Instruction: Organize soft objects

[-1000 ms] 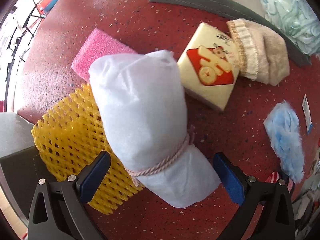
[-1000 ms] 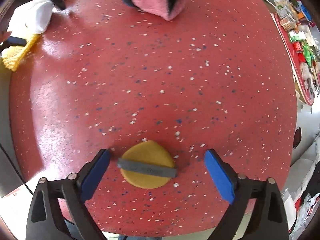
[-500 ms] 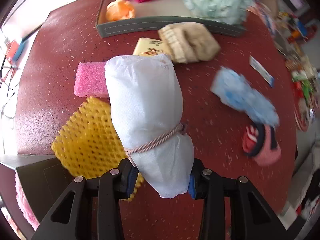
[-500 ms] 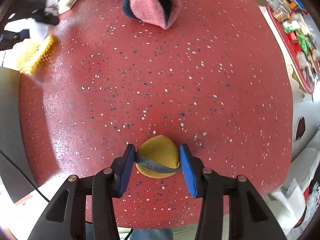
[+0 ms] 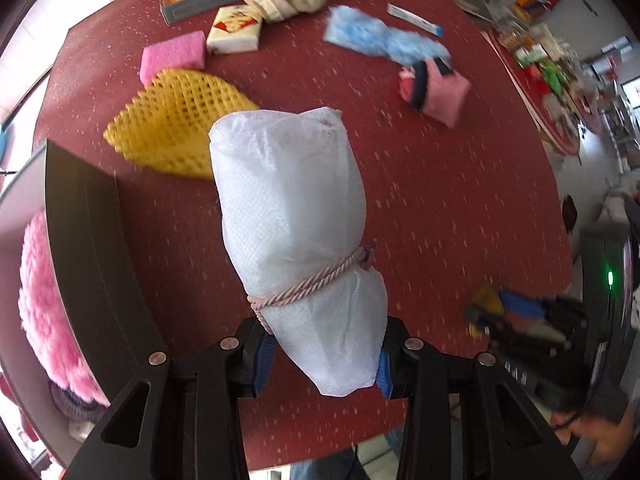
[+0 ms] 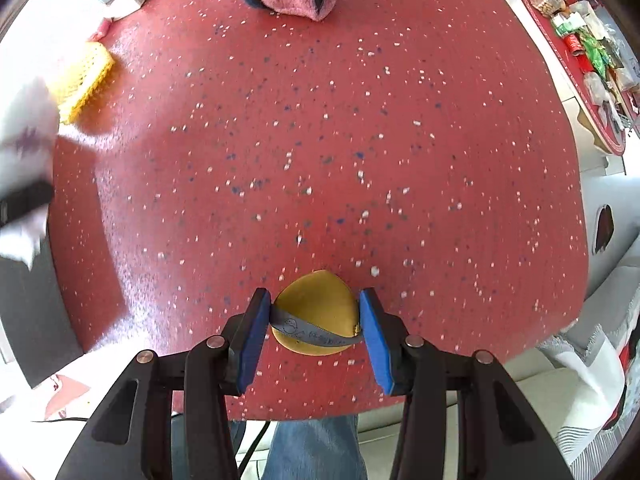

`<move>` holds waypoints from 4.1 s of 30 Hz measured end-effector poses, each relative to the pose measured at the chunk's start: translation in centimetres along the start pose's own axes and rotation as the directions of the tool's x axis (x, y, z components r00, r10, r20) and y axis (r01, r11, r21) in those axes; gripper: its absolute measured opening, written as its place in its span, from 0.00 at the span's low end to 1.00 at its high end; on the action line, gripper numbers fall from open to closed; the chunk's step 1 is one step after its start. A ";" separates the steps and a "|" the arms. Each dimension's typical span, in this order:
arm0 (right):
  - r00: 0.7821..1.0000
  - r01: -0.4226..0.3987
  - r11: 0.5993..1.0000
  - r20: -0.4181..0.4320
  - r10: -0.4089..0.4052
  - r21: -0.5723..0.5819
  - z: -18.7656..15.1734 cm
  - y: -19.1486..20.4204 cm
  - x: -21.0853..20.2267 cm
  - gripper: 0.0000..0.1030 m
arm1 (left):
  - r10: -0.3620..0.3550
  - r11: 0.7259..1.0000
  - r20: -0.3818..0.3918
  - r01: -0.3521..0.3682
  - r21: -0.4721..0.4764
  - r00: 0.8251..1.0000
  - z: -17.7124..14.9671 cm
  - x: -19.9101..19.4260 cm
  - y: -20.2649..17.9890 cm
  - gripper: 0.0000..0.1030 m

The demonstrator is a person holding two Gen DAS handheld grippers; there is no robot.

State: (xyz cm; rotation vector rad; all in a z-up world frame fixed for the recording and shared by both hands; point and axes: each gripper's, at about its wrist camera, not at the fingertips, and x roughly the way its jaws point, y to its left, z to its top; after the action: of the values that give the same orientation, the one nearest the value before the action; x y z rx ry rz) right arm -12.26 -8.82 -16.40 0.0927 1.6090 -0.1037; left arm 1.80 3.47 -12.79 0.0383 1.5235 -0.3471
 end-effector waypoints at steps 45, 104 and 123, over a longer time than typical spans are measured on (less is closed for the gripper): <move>0.980 0.017 0.916 0.188 0.064 -0.401 -1.5 20.9 -11.1 0.48 | 0.171 0.968 0.172 -0.133 -0.212 0.970 -14.0 -10.3 15.0 0.40; 0.985 -0.013 0.777 0.124 0.117 -0.630 -3.4 31.7 -11.5 0.48 | 0.194 0.934 0.086 -0.157 -0.321 0.977 -16.7 -7.6 20.2 0.40; 0.988 -0.008 0.770 0.114 0.106 -0.638 -3.2 32.4 -11.3 0.48 | 0.183 0.936 0.069 -0.153 -0.316 0.981 -16.5 -7.1 20.9 0.40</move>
State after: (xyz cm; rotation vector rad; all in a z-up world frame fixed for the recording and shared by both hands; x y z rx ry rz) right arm -10.98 23.74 -5.30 -0.3894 1.4169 0.4815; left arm -9.12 28.73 -10.74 -0.0940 1.4511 0.0299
